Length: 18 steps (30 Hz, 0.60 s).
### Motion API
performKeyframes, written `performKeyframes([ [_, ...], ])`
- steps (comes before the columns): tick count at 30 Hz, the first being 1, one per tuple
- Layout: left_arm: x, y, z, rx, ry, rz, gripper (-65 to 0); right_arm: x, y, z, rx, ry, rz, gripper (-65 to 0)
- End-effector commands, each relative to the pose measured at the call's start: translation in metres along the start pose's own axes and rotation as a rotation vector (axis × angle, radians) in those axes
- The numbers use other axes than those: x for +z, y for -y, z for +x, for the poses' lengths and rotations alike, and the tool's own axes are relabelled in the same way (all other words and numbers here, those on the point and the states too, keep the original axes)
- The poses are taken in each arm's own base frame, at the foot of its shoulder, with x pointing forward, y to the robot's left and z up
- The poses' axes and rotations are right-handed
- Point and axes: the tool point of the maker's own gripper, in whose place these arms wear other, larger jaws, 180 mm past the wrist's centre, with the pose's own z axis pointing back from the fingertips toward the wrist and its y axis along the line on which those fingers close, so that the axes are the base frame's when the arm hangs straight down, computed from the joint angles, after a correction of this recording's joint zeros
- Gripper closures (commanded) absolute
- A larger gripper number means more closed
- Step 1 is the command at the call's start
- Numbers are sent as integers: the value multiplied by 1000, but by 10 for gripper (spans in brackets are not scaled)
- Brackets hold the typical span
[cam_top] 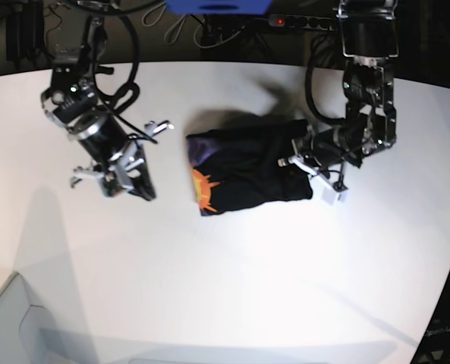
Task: Layout the t-shirt on the table in an organized manner, then fold the t-shirt properly
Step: 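Push the folded bundle with the left gripper toward the right gripper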
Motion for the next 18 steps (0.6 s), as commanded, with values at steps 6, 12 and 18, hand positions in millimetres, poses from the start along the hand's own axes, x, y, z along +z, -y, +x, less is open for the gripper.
performKeyframes([
  [6,1,26,49,-395,-61,56,-2,35,69,-13,-25,-22,-209,0],
  [12,-11,100,71,-809,-112,-61,-2,64,100,-33,-51,-69,-324,0],
  [18,-30,161,58,-1254,-193,-123,-2,87,116,-49,-68,-110,-397,0],
])
